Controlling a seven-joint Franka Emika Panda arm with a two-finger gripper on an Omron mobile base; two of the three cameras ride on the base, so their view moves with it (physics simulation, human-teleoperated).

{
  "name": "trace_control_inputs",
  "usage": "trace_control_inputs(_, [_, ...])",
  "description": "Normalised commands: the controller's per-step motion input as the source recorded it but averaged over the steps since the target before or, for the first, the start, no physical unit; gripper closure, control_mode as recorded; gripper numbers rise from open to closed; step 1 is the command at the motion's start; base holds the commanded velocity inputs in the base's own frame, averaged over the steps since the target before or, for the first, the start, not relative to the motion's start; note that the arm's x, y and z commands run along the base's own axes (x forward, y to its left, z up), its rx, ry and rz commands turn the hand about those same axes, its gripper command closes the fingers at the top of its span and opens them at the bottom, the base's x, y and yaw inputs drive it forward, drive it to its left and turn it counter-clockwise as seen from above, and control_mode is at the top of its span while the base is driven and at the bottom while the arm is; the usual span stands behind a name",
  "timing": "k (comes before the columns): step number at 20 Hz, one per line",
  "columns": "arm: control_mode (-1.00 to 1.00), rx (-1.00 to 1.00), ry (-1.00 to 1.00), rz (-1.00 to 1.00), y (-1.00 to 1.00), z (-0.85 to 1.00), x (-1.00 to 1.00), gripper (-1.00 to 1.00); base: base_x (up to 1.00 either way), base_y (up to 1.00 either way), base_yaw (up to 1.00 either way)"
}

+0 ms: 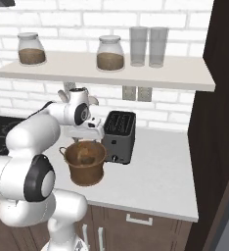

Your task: Open the cabinet, pick up the bread from the cabinet and place it in the basket. Then move the basket to the dining counter.

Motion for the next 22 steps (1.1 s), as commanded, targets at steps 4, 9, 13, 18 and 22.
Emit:
trace_control_inputs(4, [-1.0,-0.01,-0.2,-0.04,0.0,0.38,0.0,-1.0,0.0,0.0,0.0])
trace_control_inputs(9, [-1.0,0.0,-0.07,-0.06,0.0,0.25,0.0,-1.0,0.0,0.0,0.0])
trace_control_inputs(13, [-1.0,0.03,0.0,-0.28,-0.15,0.01,-0.56,-1.0,0.0,0.0,0.0])
trace_control_inputs(18, [-1.0,0.06,0.01,-0.36,-0.43,-0.03,-0.64,-1.0,0.0,0.0,0.0])
trace_control_inputs(22, [-1.0,0.09,0.0,-0.2,-0.34,0.0,-0.13,-1.0,0.0,0.0,0.0])
